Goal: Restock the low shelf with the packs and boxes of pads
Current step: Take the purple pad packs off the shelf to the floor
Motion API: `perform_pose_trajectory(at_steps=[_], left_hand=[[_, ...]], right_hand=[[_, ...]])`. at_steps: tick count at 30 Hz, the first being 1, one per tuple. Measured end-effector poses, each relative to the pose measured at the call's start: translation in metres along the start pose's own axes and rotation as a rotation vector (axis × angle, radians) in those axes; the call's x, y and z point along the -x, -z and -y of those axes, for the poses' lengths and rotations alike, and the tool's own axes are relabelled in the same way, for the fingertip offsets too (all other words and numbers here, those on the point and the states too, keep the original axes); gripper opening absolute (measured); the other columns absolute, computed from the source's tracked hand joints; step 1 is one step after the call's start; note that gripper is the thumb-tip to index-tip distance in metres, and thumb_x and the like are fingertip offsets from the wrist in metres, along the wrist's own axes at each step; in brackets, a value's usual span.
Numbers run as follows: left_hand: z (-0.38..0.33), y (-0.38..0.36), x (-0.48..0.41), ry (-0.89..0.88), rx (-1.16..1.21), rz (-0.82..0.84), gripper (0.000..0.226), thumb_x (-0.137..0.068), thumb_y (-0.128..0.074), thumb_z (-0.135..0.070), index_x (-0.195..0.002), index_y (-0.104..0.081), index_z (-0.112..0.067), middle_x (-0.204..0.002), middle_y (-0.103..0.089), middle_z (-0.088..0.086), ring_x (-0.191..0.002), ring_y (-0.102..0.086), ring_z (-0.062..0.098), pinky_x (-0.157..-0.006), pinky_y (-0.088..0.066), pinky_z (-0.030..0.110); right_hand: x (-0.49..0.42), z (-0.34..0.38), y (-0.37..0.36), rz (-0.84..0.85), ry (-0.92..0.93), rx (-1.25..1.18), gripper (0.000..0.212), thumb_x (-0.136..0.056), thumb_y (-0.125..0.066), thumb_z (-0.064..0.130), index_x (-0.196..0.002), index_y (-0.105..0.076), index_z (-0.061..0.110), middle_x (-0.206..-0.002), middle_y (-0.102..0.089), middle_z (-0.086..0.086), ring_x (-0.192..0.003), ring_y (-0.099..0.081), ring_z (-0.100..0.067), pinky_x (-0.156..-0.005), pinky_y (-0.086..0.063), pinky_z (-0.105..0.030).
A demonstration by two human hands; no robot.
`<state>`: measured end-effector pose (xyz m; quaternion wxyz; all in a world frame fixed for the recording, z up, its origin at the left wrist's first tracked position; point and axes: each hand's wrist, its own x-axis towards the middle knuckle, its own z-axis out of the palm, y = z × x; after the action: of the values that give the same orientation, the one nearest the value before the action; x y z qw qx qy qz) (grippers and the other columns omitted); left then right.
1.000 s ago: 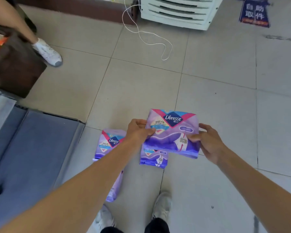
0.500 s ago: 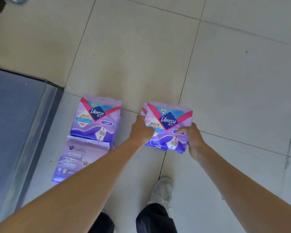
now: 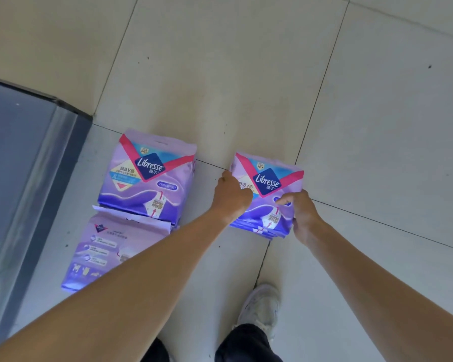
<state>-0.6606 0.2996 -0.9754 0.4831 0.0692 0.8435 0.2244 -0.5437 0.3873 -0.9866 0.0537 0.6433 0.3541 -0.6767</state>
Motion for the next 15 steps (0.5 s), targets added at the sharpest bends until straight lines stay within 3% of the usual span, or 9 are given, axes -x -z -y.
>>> perform_pose_trajectory(at_steps=[4, 9, 13, 15], left_hand=[[0.007, 0.002, 0.002, 0.008, -0.028, 0.014, 0.044, -0.086, -0.056, -0.010, -0.125, -0.038, 0.001, -0.126, -0.051, 0.019, -0.113, -0.054, 0.032, -0.087, -0.046, 0.037], [0.008, 0.004, 0.004, -0.006, -0.045, 0.016, 0.046, -0.087, -0.059, -0.012, -0.126, -0.038, 0.000, -0.126, -0.048, 0.018, -0.114, -0.053, 0.029, -0.082, -0.046, 0.032], [0.004, 0.014, 0.020, -0.113, -0.198, -0.019, 0.046, -0.090, -0.055, -0.012, -0.129, -0.034, 0.002, -0.128, -0.042, 0.018, -0.120, -0.046, 0.030, -0.095, -0.042, 0.034], [0.001, 0.024, 0.036, -0.174, -0.287, -0.034, 0.044, -0.091, -0.053, -0.013, -0.128, -0.034, 0.001, -0.129, -0.042, 0.018, -0.121, -0.044, 0.029, -0.099, -0.039, 0.034]], right_hand=[[0.000, -0.005, -0.002, 0.004, -0.008, 0.029, 0.080, -0.047, -0.063, 0.011, -0.126, -0.047, 0.011, -0.116, -0.065, -0.013, -0.102, -0.065, -0.030, -0.064, -0.048, -0.028], [0.006, -0.001, -0.001, 0.048, 0.015, 0.055, 0.044, -0.068, -0.065, 0.006, -0.110, -0.053, 0.011, -0.096, -0.068, -0.006, -0.077, -0.066, -0.019, -0.053, -0.048, -0.021], [0.025, 0.005, 0.002, -0.067, -0.015, 0.137, 0.056, -0.074, -0.066, 0.011, -0.126, -0.047, 0.003, -0.114, -0.063, -0.012, -0.071, -0.058, -0.013, -0.052, -0.038, -0.021], [0.045, 0.013, 0.004, -0.113, -0.015, 0.234, 0.050, -0.083, -0.060, 0.006, -0.130, -0.042, 0.001, -0.117, -0.058, -0.013, -0.069, -0.051, -0.009, -0.053, -0.033, -0.021]])
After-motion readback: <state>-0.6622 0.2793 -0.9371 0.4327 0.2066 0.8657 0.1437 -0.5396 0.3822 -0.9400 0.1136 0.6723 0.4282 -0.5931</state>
